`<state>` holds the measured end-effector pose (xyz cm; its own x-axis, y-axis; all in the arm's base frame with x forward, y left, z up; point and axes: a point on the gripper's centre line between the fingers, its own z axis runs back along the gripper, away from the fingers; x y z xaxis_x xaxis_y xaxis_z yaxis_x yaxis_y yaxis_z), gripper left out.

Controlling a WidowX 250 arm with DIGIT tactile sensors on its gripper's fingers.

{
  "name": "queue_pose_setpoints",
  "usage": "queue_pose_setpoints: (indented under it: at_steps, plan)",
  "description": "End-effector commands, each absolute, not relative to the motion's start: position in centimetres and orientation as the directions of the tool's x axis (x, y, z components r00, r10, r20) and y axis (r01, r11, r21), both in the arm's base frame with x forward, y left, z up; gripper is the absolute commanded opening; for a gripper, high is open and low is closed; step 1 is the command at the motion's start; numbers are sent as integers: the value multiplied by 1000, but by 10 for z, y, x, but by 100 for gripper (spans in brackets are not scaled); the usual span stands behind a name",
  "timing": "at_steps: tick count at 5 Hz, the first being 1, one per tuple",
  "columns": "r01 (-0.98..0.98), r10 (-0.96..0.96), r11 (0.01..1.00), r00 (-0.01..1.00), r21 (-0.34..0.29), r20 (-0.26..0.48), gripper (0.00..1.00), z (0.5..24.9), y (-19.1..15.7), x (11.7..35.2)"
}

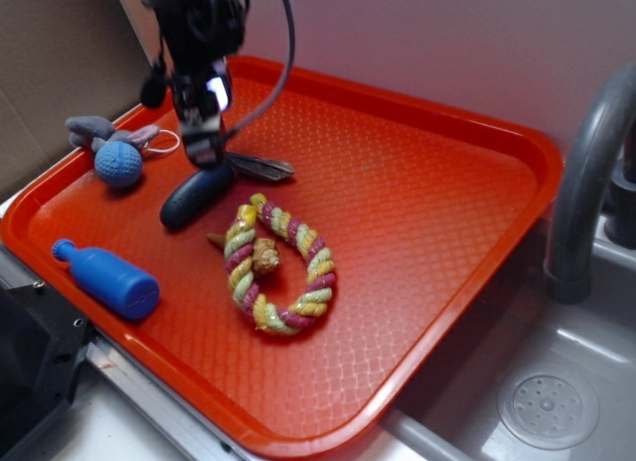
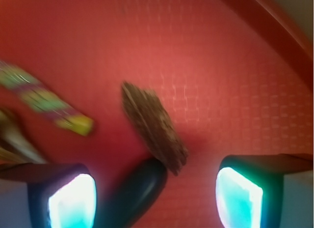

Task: Grab the wood chip.

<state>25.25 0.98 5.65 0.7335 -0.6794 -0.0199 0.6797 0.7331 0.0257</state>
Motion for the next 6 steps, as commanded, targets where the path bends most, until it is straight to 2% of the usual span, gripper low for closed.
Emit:
queue_pose_setpoints:
  at_steps: [1, 2, 4, 5, 6]
  plan:
    - [774, -777, 629, 630, 77, 8, 100, 29, 0, 250]
    - [797, -798, 601, 603, 62, -16, 100, 17, -4, 249]
    - [786, -786, 618, 618, -22, -6, 100, 11, -2, 260]
    - [773, -773, 633, 634, -44, 0, 99, 10, -4, 270]
    - [764, -765, 644, 644, -43, -8, 0, 9, -4, 276]
